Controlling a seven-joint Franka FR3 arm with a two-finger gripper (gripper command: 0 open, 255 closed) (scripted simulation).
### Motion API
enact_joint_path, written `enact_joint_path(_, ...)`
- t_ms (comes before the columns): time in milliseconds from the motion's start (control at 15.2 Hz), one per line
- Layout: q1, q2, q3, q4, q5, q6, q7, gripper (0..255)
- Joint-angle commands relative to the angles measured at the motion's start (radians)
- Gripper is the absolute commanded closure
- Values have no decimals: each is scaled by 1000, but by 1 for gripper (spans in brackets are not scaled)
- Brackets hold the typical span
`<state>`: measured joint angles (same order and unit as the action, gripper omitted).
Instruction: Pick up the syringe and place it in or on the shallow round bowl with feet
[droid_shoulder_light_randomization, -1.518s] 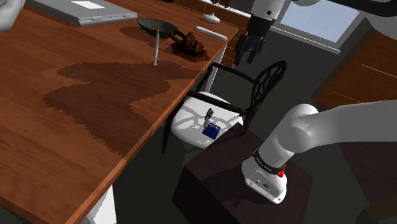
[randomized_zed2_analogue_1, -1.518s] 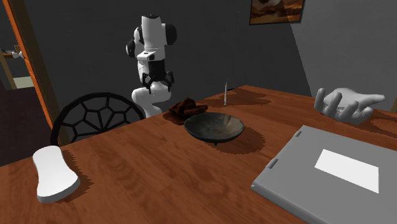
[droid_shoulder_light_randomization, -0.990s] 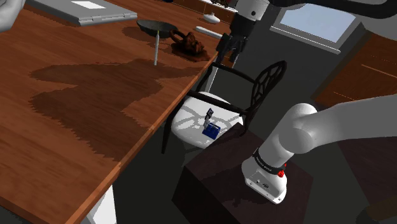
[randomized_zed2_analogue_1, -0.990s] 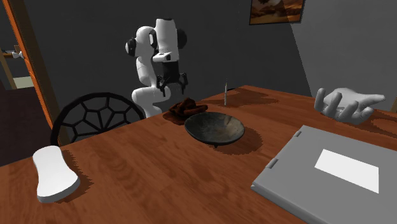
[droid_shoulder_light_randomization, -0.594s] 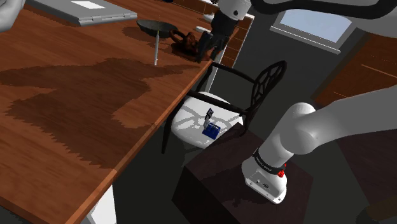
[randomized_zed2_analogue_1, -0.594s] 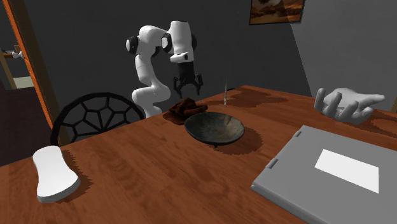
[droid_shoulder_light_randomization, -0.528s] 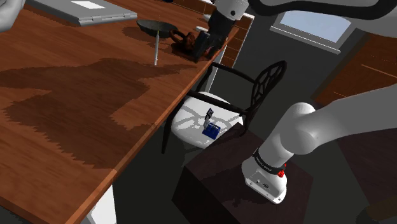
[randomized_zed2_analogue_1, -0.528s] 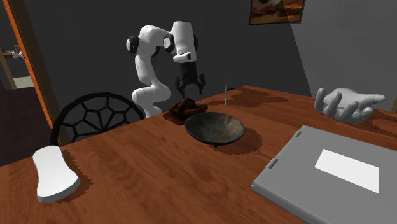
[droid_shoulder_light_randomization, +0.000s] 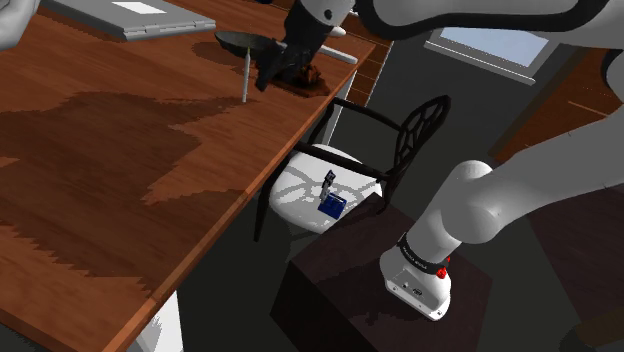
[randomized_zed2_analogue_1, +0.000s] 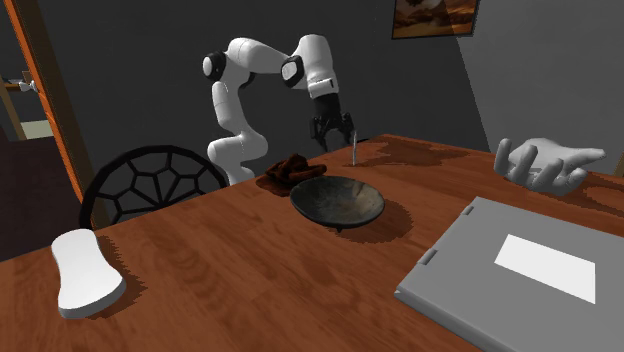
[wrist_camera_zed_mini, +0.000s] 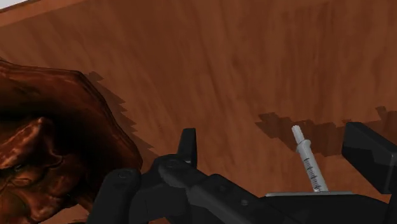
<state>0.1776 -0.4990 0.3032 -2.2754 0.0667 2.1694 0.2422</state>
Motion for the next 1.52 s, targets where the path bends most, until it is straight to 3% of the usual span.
enact_joint_path(0,3,36,35,18,-18,62,16,0)
enact_joint_path(594,-13,127,78,-1,-58,195,48,0)
enact_joint_path(1122,-13,127,78,-1,-58,195,48,0)
enact_joint_path(1188,-13,127,78,-1,-58,195,48,255)
enact_joint_path(1452,-13,127,78,-1,-58,195,48,255)
